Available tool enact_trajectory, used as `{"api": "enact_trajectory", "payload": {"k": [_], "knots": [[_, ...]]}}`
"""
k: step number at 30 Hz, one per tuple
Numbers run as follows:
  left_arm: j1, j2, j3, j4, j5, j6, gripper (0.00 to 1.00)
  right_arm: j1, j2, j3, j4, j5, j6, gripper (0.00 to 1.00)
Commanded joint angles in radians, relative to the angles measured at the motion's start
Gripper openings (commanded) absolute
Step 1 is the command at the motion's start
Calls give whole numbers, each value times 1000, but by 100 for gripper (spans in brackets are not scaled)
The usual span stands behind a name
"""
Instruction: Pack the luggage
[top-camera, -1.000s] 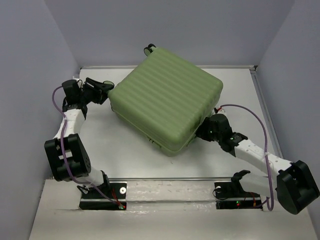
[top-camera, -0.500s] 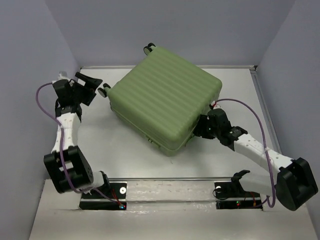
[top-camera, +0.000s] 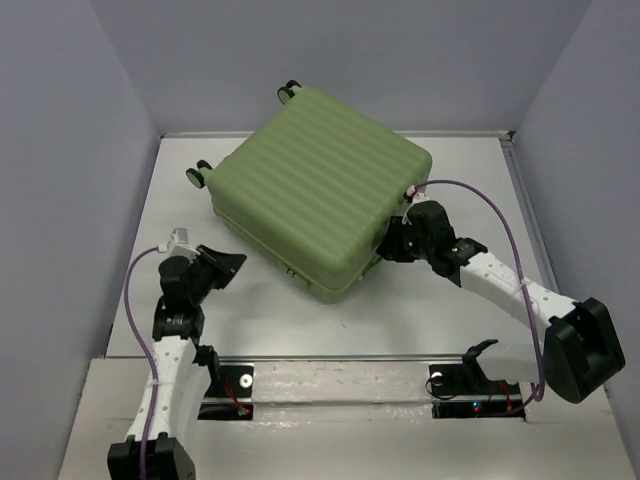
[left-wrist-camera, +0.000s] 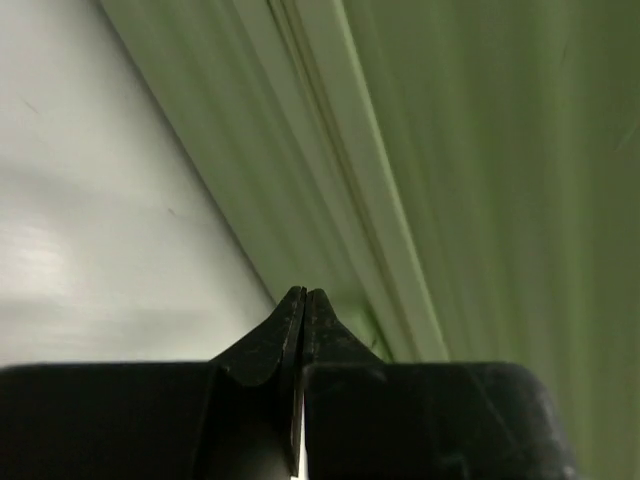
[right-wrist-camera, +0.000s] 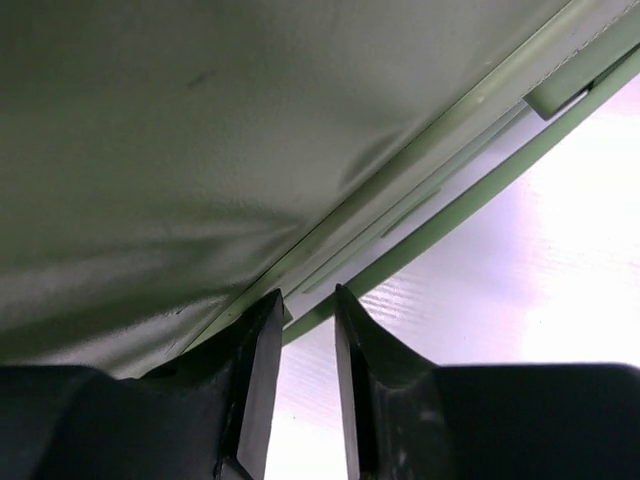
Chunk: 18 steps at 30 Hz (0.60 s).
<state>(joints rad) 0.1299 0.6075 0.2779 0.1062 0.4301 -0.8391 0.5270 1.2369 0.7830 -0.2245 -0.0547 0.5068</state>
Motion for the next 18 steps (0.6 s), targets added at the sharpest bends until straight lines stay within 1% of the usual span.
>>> {"api": "enact_trajectory", "payload": {"k": [1, 2, 3, 4, 5, 6, 7, 10, 11, 12, 13, 14, 15, 16, 17, 18], "knots": [[-293, -116, -94, 32, -117, -106, 7, -15, -20, 76, 212, -45, -66, 31], [-343, -124, -129, 33, -172, -120, 6, -15, -45, 46, 214, -65, -82, 29], [-386, -130, -150, 41, -191, -136, 6, -15, -74, 21, 212, -86, -97, 28], [-465, -137, -193, 79, -218, -171, 6, -15, -147, -11, 214, -136, -132, 23], [-504, -134, -194, 102, -218, -187, 6, -15, -189, -46, 212, -155, -145, 20], [-539, -127, -218, 118, -253, -193, 6, -15, -227, -85, 209, -174, -149, 17], [-609, -97, -218, 142, -278, -195, 6, -15, -302, -161, 212, -219, -145, 7], [-705, -22, -192, 202, -344, -192, 6, -15, -381, -261, 257, -298, -129, 7], [-760, 36, -159, 231, -375, -183, 6, -15, -416, -310, 276, -325, -126, 7], [-806, 85, -137, 237, -395, -172, 6, -15, -428, -341, 295, -342, -134, 14], [-823, 103, -120, 243, -410, -161, 6, -15, -436, -349, 303, -359, -143, 21], [-832, 118, -97, 253, -419, -140, 6, -15, -436, -353, 312, -381, -149, 33], [-837, 127, -91, 262, -419, -134, 7, -15, -432, -353, 321, -405, -154, 33], [-839, 141, -85, 277, -415, -129, 9, -6, -424, -350, 344, -442, -168, 40], [-840, 144, -82, 282, -412, -114, 13, 5, -404, -349, 358, -453, -175, 42], [-840, 146, -80, 285, -409, -114, 15, 14, -404, -346, 370, -461, -188, 43]]}}
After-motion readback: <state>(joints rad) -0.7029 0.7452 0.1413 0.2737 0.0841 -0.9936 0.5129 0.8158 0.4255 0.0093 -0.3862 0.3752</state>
